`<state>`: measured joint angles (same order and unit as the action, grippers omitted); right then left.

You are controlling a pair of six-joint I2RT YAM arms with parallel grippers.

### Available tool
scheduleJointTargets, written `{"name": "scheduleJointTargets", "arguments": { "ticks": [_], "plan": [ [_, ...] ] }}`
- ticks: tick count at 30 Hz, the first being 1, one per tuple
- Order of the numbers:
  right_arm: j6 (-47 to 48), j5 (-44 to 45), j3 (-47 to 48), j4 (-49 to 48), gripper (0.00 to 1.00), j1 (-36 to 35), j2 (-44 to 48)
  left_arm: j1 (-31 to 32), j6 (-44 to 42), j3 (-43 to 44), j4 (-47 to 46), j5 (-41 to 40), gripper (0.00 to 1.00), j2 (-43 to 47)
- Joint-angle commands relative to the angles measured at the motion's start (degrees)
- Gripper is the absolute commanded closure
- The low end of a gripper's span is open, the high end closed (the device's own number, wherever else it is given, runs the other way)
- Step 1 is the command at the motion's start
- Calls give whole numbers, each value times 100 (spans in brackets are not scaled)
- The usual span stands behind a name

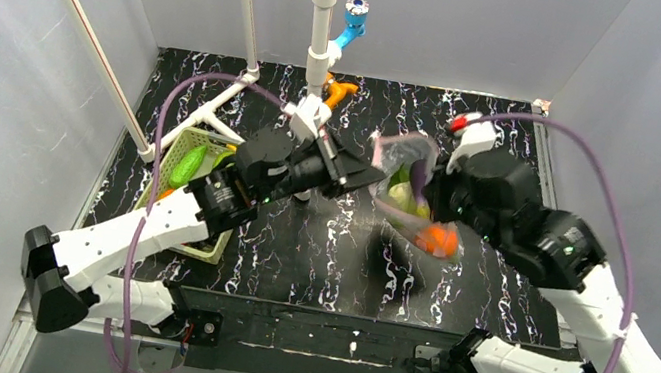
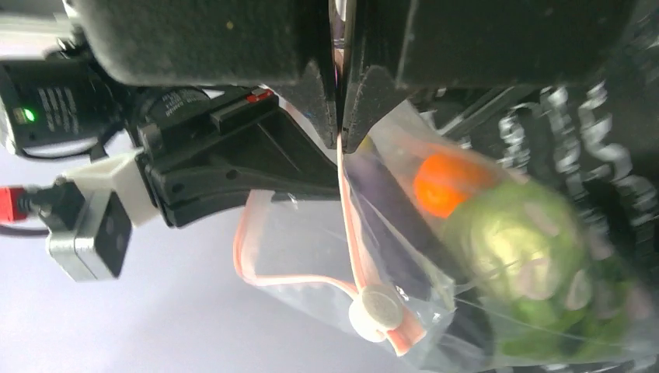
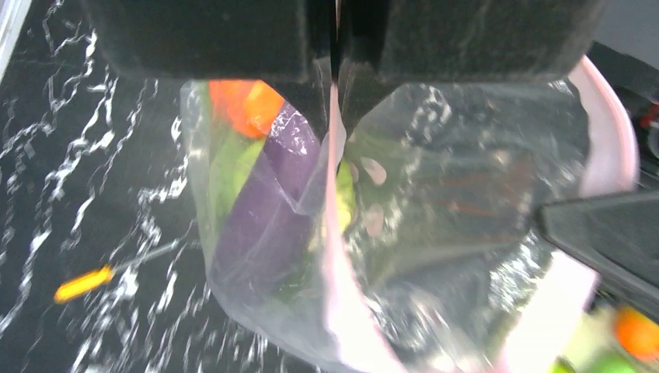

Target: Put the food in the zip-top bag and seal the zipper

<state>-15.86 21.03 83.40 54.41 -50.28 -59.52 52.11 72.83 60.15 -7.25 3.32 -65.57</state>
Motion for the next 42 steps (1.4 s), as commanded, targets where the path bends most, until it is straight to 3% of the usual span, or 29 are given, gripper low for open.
{"name": "scheduleJointTargets", "arguments": {
  "ticks": [1,3,10,14,19,24,29,31,33,35,40,42],
  "plan": [
    [-237,147,-998,-901,99,-15,-504,-268,866,-1130,-198,-484,100,197],
    [-165,228,-514,-735,99,-17,-584,-283,898,-1105,-498,-168,100,77],
    [118,136,1067,53,99,-17,-614,-279,693,-296,-247,289,100,52],
    [-85,-132,788,17,99,-18,-252,-277,271,21,193,105,100,408],
    [-103,-91,28,-460,99,-17,-247,-356,88,-342,1060,-491,100,651],
    [362,724,-102,-234,99,-17,-560,-408,-11,-487,1178,-525,100,866],
    [542,1191,300,345,99,-17,-756,-425,-547,155,1927,-761,100,920],
    [287,402,631,381,99,-16,-709,-429,-568,286,1918,-726,100,911],
    [36,-1222,780,105,99,-26,-626,-429,-567,403,1799,-595,100,858],
    [-155,-1654,861,81,99,-48,-696,-427,-584,534,1830,-517,100,790],
    [106,-446,807,465,99,-46,-822,-432,-707,584,2006,-591,100,905],
    [412,413,747,621,99,-27,-780,-438,-878,671,2103,-628,100,977]
  ]
}}
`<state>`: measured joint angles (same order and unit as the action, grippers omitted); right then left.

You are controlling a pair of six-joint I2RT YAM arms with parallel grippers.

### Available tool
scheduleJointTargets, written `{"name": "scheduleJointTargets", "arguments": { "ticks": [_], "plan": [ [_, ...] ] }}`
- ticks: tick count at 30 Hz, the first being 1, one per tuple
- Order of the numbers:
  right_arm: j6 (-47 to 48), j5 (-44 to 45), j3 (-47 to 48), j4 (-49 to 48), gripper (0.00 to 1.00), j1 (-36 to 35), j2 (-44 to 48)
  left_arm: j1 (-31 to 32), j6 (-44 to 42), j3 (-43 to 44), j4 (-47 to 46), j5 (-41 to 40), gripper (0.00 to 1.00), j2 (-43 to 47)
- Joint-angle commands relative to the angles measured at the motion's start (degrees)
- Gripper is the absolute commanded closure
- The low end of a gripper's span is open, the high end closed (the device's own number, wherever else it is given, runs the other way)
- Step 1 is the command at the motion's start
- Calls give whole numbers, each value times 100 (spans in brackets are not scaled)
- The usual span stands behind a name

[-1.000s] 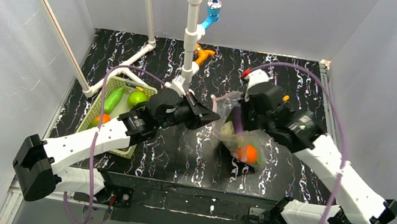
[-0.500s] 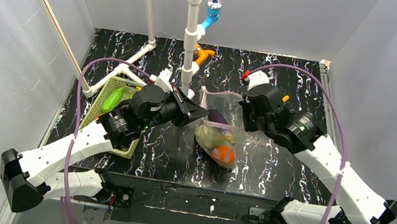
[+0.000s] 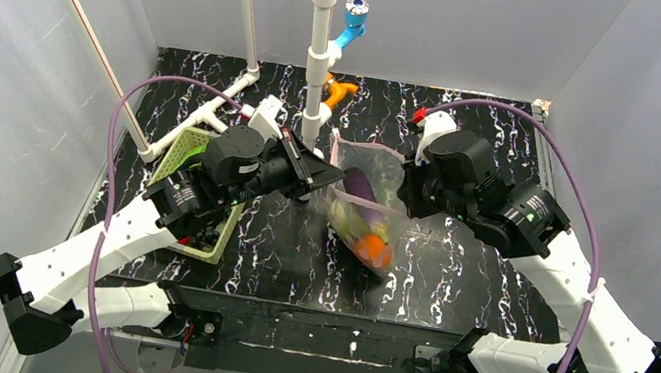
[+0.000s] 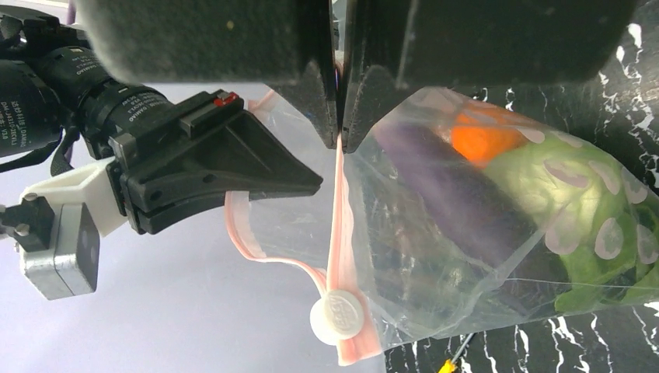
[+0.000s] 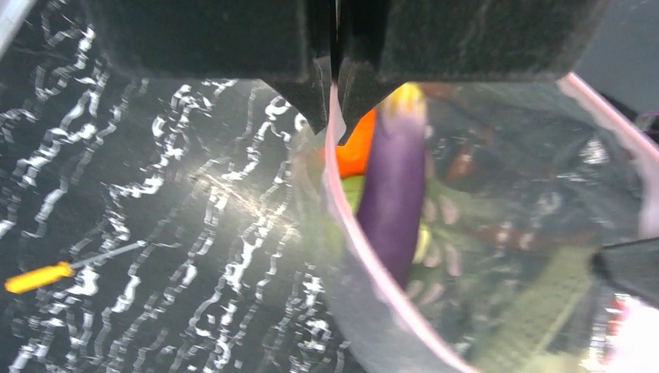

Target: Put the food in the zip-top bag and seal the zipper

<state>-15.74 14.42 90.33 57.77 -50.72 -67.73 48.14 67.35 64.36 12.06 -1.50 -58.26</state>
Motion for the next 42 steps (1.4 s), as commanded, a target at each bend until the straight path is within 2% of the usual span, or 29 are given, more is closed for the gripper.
{"name": "scheduleJointTargets", "arguments": {
  "ticks": [1,4,8,10,11,14,16,19,24,28,30,35,39,42],
  "plan": [
    [530,1469,2,319,99,35,69,-42,-453,321,233,-156,100,290],
    [747,1890,-73,365,99,71,162,-48,-638,538,391,-347,100,419],
    [223,701,244,475,99,71,102,-49,-612,633,196,-202,100,282],
    [-77,-7,819,790,99,35,-169,-47,-532,656,105,11,100,78],
    [-262,-82,1256,1114,99,-20,-378,-49,-478,664,60,92,100,-18],
    [-741,540,2816,2562,99,-310,-1253,-46,-233,588,-183,244,100,-267],
    [-916,971,3278,3240,99,-490,-1727,-47,-99,428,-453,392,100,-351],
    [-922,1297,2842,3210,99,-574,-1776,-49,14,219,-638,387,100,-381],
    [-607,1102,1589,2134,99,-570,-1042,-49,39,-15,-562,46,100,-186],
    [-433,953,1045,1604,71,-568,-701,-46,-18,-61,-490,43,100,-128],
    [-305,855,1079,1512,62,-557,-706,-51,-32,-85,-529,109,100,-138],
    [15,709,1204,1234,54,-536,-877,-49,-33,-69,-566,223,100,-183],
    [421,277,1187,820,41,-368,-888,-46,-86,-5,-452,385,100,-165],
    [558,-83,1351,733,43,14,-1095,-50,-91,-68,-469,378,100,-95]
  ]
}}
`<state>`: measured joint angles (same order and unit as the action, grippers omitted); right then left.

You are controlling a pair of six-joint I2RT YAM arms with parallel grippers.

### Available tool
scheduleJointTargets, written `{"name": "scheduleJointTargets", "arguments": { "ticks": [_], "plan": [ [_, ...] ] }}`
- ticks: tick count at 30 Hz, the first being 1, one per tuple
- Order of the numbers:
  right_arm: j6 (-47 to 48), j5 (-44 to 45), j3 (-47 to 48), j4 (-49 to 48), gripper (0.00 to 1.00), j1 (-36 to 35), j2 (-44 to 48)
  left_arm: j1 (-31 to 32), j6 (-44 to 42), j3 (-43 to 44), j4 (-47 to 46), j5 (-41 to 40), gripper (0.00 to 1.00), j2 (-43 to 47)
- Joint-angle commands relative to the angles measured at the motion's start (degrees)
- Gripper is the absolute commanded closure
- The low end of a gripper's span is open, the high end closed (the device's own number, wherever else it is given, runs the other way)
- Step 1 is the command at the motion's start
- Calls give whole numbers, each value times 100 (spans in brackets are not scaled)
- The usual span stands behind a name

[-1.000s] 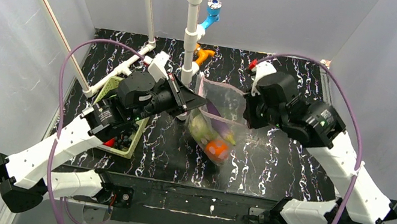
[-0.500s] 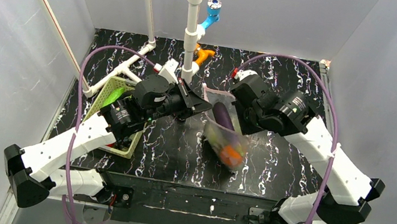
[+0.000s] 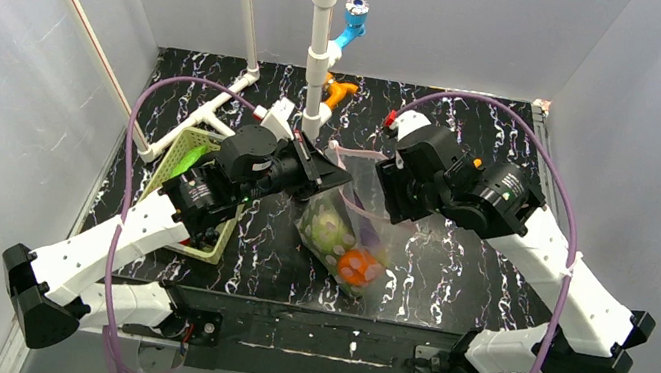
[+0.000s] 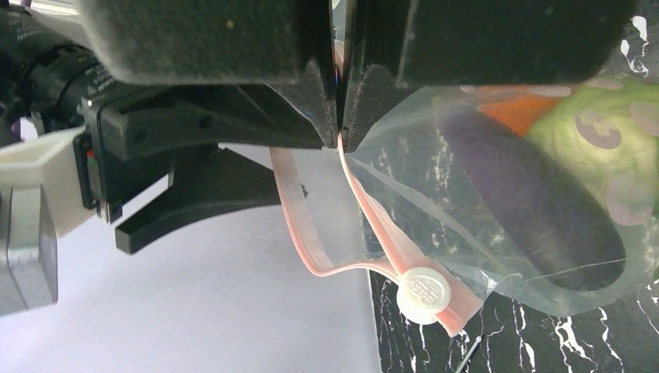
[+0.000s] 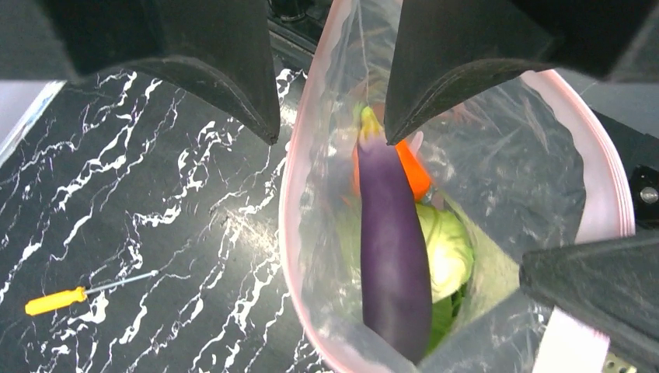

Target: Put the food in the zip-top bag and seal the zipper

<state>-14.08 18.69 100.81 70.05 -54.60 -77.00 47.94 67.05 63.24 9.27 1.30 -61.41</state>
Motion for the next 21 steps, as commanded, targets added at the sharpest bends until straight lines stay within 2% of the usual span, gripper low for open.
{"name": "scheduleJointTargets", "arguments": {
  "ticks": [1,6,8,10,11,12,13,16,17,19,21],
  "plan": [
    [418,-666,349,-521,45,496,-225,-32,-51,27,-195,104,100,234],
    [515,-1297,191,-961,53,684,-285,-28,-24,67,-131,149,100,203],
    [480,-1300,211,-953,65,718,-362,-30,-46,131,-85,173,100,181],
    [430,-1249,272,-886,88,730,-406,-29,-121,212,18,173,100,179],
    [404,-1212,288,-880,96,726,-386,-29,-222,270,126,162,100,179],
    [378,-1137,275,-895,99,728,-336,-30,-390,373,309,111,100,179],
    [364,-1031,246,-919,99,731,-254,-31,-602,511,575,49,92,182],
    [336,-738,163,-954,99,731,-33,-30,-1388,995,1540,-241,52,225],
    [322,-703,145,-947,99,733,13,-30,-1615,1092,1764,-303,43,277],
    [286,-666,85,-937,99,740,89,-35,-2016,1191,2065,-370,30,499],
    [236,-581,-8,-930,99,740,163,-39,-2373,1293,2367,-442,22,737]
  ]
}}
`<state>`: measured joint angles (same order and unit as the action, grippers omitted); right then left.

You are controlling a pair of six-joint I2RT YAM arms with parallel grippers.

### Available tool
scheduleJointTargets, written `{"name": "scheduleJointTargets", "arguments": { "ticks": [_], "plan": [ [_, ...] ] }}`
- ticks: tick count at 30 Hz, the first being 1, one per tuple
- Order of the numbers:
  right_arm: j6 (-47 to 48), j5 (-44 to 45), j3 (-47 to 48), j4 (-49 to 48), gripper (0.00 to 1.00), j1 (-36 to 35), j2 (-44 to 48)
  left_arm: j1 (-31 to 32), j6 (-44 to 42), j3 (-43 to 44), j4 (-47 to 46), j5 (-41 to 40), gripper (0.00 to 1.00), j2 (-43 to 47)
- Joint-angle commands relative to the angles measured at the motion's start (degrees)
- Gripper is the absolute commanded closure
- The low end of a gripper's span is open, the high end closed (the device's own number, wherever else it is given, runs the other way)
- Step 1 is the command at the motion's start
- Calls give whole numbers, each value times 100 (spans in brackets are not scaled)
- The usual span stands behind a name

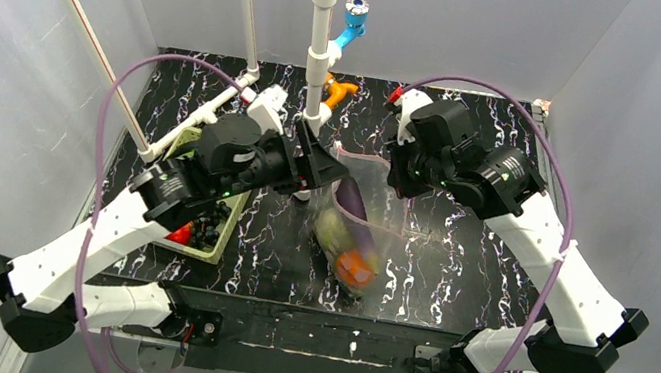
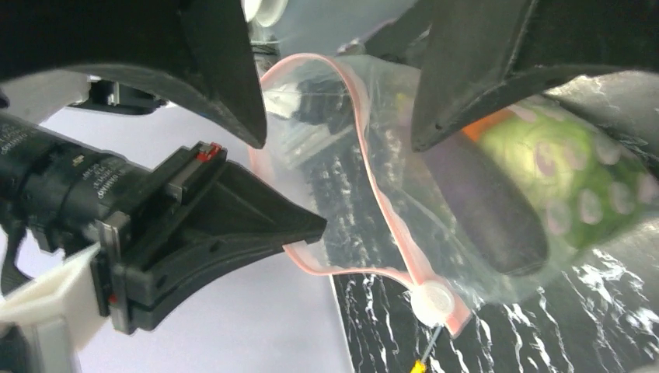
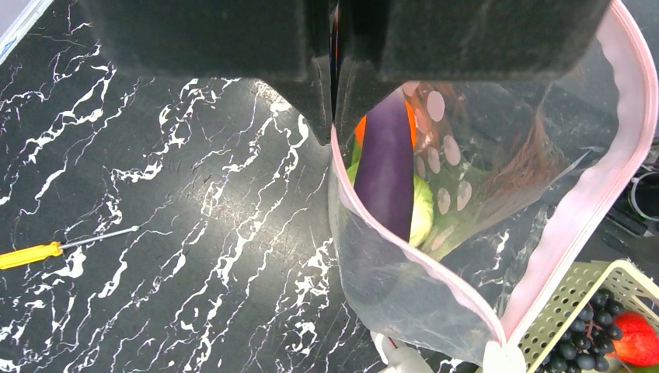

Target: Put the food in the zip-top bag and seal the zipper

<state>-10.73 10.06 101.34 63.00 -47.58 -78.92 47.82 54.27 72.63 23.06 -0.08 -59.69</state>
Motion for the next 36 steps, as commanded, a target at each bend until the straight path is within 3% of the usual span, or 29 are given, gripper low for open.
{"name": "scheduleJointTargets", "arguments": {
  "ticks": [1,6,11,15,20,23,28,36],
  "plan": [
    [-118,309,-109,-224,99,45,393,-31,-1255,451,1231,-397,19,642],
    [-184,301,-323,-283,99,62,602,-44,-1815,1000,2796,-1477,12,779],
    [-172,389,-377,-216,99,74,705,-215,-2022,920,3646,-2471,6,848],
    [-143,402,-393,-197,99,82,807,-832,-2343,567,3705,-2403,5,821],
    [-127,280,-422,-202,99,81,897,-2240,-2904,-154,3439,-1677,4,393],
    [-162,193,-457,-193,99,79,938,-2841,-2930,-725,3215,-1780,4,210],
    [-160,33,-678,-343,99,87,1101,-3093,-2854,-1416,2944,-1593,11,36],
    [-165,-36,-729,-402,99,86,1061,-3338,-2954,-2029,2470,-2133,6,-530]
  ]
}}
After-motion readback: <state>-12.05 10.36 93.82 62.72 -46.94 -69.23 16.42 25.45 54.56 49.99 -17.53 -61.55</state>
